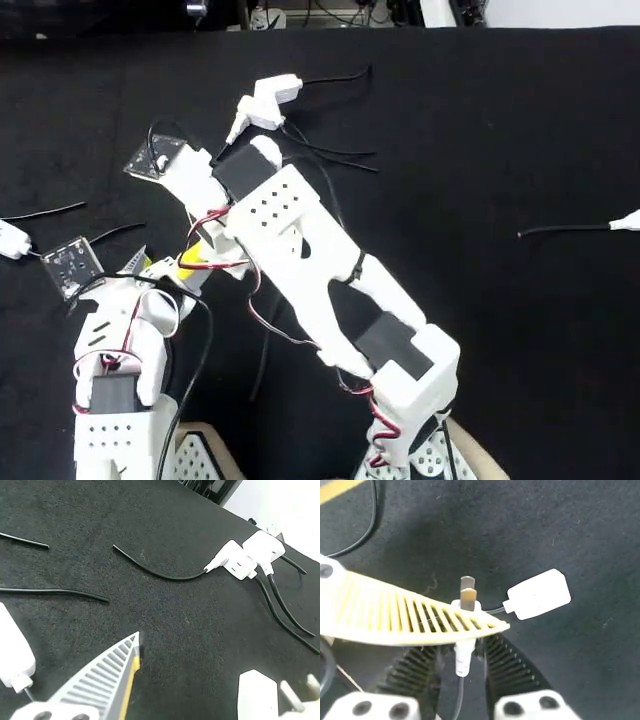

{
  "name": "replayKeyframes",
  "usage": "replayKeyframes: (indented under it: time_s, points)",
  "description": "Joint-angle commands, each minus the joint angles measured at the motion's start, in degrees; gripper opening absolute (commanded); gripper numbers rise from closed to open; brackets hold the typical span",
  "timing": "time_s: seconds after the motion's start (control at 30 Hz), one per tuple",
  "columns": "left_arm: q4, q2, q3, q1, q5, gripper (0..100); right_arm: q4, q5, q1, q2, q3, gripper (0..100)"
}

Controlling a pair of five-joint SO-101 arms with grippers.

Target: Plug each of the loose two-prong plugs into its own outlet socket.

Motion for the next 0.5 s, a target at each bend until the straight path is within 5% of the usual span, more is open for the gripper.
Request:
replayKeyframes:
  time_s: [0.0,0.47]
  points:
    - [0.7,0.3,0.8,0.8,-0.5,54,1.4,-0.4,-2.5,-3.6,-0.3,1.1]
    - [0.9,0.4,0.8,0.8,-0.5,54,1.4,-0.5,-2.6,-10.5,3.5,1.1]
